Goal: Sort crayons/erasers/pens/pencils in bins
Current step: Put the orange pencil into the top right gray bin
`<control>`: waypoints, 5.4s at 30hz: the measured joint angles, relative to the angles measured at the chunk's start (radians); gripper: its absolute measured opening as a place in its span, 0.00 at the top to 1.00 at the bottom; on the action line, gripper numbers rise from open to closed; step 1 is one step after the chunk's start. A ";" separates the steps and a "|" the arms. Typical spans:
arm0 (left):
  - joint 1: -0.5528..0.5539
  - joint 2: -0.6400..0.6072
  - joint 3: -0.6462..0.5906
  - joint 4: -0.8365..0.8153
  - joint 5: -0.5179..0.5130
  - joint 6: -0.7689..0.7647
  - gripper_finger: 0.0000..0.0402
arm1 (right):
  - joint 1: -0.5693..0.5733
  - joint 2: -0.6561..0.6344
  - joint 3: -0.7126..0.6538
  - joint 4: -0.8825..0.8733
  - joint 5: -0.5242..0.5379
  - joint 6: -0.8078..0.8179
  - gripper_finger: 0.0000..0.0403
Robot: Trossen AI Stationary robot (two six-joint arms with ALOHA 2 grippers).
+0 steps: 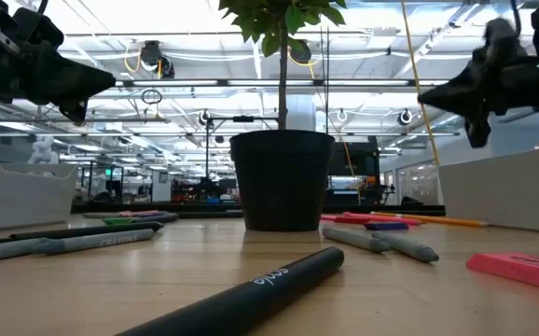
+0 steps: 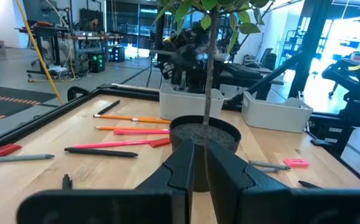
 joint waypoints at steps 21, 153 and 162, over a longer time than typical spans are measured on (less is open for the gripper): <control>0.000 0.000 0.000 0.002 0.000 0.000 0.90 | -0.289 0.977 0.694 -0.371 -0.086 0.065 0.75; 0.000 0.000 0.000 0.002 0.000 0.000 0.90 | 0.062 0.915 0.692 -1.267 -0.048 0.700 0.95; 0.000 0.000 0.000 0.002 0.000 0.000 0.90 | -0.041 1.022 0.685 -1.241 0.020 0.631 0.94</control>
